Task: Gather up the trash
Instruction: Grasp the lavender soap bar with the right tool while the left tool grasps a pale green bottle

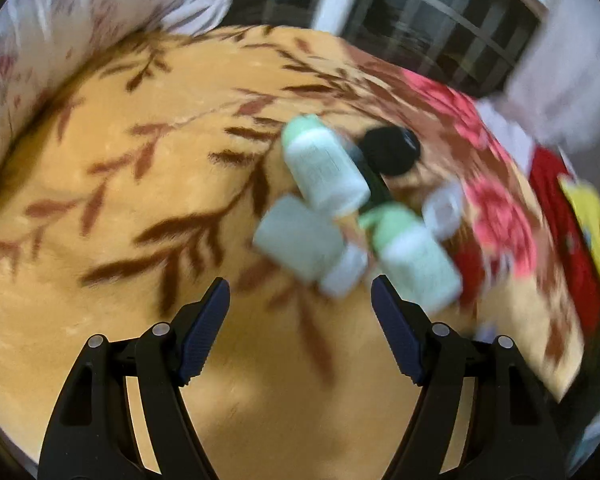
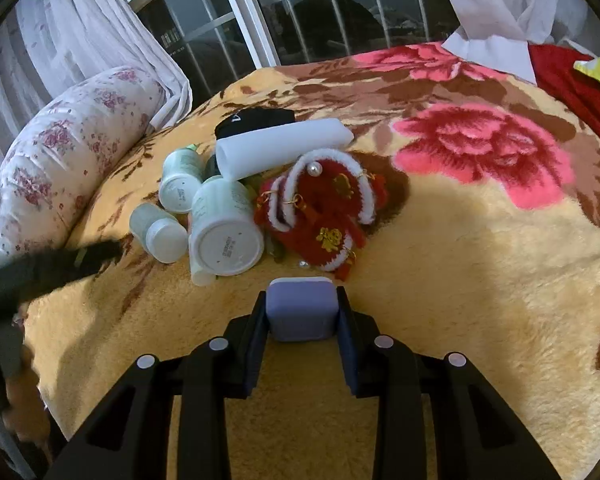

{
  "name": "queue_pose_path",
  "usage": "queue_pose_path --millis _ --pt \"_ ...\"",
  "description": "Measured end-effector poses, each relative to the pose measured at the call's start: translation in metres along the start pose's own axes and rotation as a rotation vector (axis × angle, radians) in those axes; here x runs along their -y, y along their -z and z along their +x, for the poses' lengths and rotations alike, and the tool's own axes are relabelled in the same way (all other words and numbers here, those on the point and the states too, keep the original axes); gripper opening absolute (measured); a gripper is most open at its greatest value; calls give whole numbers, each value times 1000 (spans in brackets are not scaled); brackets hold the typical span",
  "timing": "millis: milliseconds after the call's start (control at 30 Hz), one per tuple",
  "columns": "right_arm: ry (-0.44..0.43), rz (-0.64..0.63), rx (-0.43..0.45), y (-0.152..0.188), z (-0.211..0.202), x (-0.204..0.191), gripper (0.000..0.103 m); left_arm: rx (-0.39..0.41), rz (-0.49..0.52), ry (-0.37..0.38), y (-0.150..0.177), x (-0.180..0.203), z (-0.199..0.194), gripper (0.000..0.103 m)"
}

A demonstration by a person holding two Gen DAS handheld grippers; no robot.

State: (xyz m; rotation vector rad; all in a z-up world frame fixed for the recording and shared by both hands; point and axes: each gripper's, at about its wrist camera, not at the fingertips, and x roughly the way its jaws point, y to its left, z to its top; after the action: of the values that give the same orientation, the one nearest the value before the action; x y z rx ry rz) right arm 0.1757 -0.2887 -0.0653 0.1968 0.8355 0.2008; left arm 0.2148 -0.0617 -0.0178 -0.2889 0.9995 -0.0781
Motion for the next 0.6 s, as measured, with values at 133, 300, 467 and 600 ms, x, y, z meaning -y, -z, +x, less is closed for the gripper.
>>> queue_pose_path --millis 133,300,467,600 --pt "-33 21 9 0 0 5 32 -114 -197 -59 -21 -3 36 72" --pt "-67 43 7 -1 1 10 32 -152 -306 -154 -27 0 54 72" --pt "-85 52 7 -1 0 11 32 -137 -379 -271 -31 3 67 72" --pt "-96 61 8 0 0 12 32 -120 -373 -361 -35 11 75 72"
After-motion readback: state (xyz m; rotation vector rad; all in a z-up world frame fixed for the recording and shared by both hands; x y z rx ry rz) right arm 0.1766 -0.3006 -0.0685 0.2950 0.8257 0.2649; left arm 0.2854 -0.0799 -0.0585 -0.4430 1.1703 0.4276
